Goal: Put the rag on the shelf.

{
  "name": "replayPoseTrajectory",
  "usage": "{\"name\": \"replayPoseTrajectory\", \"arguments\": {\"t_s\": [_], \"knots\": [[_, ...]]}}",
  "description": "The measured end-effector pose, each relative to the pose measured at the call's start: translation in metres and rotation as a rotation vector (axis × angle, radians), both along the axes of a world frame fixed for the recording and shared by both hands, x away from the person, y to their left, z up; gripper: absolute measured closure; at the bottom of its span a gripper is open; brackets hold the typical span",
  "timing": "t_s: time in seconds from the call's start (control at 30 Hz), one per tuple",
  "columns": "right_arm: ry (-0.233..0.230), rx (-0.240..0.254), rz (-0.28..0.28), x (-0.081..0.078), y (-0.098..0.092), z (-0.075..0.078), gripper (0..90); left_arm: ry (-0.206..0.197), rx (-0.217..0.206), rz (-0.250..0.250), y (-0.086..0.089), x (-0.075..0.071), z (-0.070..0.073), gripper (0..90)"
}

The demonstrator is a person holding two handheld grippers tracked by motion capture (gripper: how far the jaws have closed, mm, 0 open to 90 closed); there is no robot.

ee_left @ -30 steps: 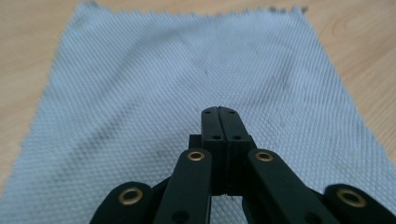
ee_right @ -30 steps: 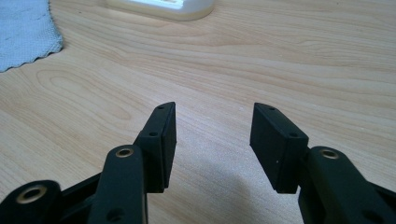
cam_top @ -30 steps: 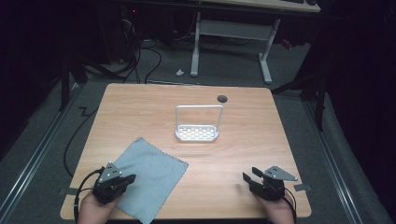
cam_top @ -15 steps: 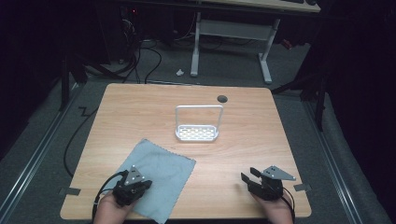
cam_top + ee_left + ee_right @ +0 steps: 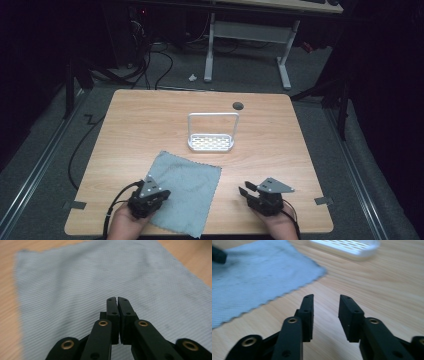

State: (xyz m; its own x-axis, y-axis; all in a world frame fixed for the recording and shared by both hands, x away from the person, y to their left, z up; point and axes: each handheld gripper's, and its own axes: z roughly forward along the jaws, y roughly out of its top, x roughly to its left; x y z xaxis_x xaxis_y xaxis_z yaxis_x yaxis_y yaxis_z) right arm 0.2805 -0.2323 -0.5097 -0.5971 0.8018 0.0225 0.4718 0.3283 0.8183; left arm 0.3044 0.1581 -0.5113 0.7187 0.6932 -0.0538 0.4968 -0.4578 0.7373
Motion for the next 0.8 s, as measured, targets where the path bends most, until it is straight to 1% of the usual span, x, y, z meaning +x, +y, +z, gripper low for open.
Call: {"name": "replayPoseTrajectory", "arguments": {"t_s": [0.1,0.13,0.17,0.2,0.23,0.27,0.37,0.43,0.47,0.5,0.53,0.57,0.6,0.63,0.67,0.7,0.8], "knots": [[-0.008,-0.040,0.077,0.000,0.028,0.000,82.4,0.000,-0.001,0.067,0.026,0.003,0.000,87.6],[-0.008,-0.040,0.077,0.000,0.028,0.000,82.4,0.000,-0.001,0.067,0.026,0.003,0.000,87.6],[0.008,-0.052,0.123,0.002,0.044,-0.002,89.7,0.005,0.007,0.087,0.033,0.005,-0.001,87.5],[0.014,-0.054,0.145,0.004,0.053,-0.003,90.0,0.008,0.009,0.107,0.040,0.007,-0.002,87.5],[0.019,-0.069,0.168,0.005,0.061,-0.004,90.0,0.029,-0.013,0.135,0.048,0.010,-0.005,87.6],[0.026,-0.084,0.186,0.006,0.069,-0.005,90.0,0.037,-0.019,0.140,0.050,0.012,-0.007,87.6],[0.049,-0.099,0.236,0.009,0.088,-0.009,90.0,0.048,0.001,0.130,0.049,0.013,-0.010,87.6],[0.068,-0.130,0.261,0.009,0.096,-0.013,90.0,0.053,0.012,0.116,0.046,0.014,-0.012,87.6],[0.074,-0.141,0.268,0.009,0.099,-0.015,90.0,0.053,0.012,0.116,0.046,0.014,-0.012,87.6],[0.083,-0.159,0.272,0.010,0.101,-0.017,90.0,0.054,0.029,0.101,0.042,0.013,-0.013,87.6],[0.076,-0.155,0.274,0.010,0.100,-0.018,90.0,0.049,0.031,0.099,0.040,0.012,-0.014,87.6],[0.076,-0.155,0.274,0.010,0.100,-0.018,90.0,0.049,0.031,0.099,0.040,0.012,-0.014,87.6],[0.082,-0.167,0.262,0.010,0.097,-0.017,90.0,0.052,0.031,0.091,0.039,0.012,-0.013,87.6],[0.079,-0.175,0.254,0.011,0.094,-0.017,90.0,0.058,0.024,0.071,0.035,0.010,-0.014,87.6],[0.079,-0.175,0.254,0.011,0.094,-0.017,90.0,0.058,0.024,0.071,0.035,0.010,-0.014,87.6],[0.086,-0.163,0.232,0.012,0.086,-0.017,90.0,0.055,0.026,0.048,0.028,0.007,-0.014,87.6],[0.085,-0.170,0.200,0.014,0.071,-0.016,90.0,0.060,0.010,0.001,0.013,0.001,-0.014,87.6]]}}
